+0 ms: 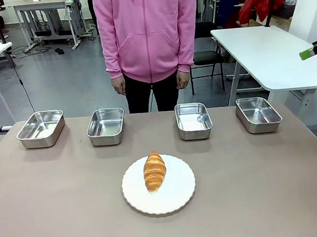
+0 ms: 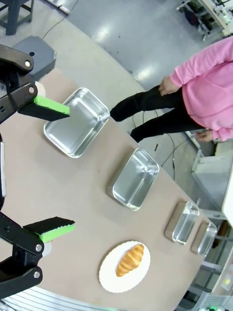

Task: Place the bread in the container.
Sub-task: Place the Butter Roll into the Airtight Container indicated by the human.

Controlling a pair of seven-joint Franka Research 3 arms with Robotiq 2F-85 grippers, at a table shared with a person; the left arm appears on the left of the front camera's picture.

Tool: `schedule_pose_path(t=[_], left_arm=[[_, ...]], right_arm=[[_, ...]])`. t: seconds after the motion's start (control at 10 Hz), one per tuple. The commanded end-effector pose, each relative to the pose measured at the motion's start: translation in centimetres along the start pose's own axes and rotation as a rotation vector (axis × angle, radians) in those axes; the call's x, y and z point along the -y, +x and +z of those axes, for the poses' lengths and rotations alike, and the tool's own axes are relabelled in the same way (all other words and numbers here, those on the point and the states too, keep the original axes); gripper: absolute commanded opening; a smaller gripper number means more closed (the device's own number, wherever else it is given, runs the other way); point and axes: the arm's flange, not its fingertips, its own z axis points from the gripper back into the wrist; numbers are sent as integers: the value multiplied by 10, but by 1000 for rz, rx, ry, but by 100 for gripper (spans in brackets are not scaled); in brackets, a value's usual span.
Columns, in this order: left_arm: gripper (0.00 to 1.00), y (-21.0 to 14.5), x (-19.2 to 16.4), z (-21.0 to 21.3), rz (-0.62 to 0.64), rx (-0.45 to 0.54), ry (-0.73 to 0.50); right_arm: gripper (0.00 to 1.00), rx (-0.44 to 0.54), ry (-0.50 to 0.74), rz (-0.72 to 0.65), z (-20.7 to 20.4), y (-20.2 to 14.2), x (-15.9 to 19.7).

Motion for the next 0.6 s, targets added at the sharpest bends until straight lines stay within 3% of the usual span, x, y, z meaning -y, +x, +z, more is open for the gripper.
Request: schedule_pose_path(t=[0.0,0.5], left_arm=[[100,1,-1,-1,-7,6,4],[100,1,-1,-1,-7,6,4]], right_arm=[[100,15,8,-2,0,0,0],[100,15,8,-2,0,0,0]])
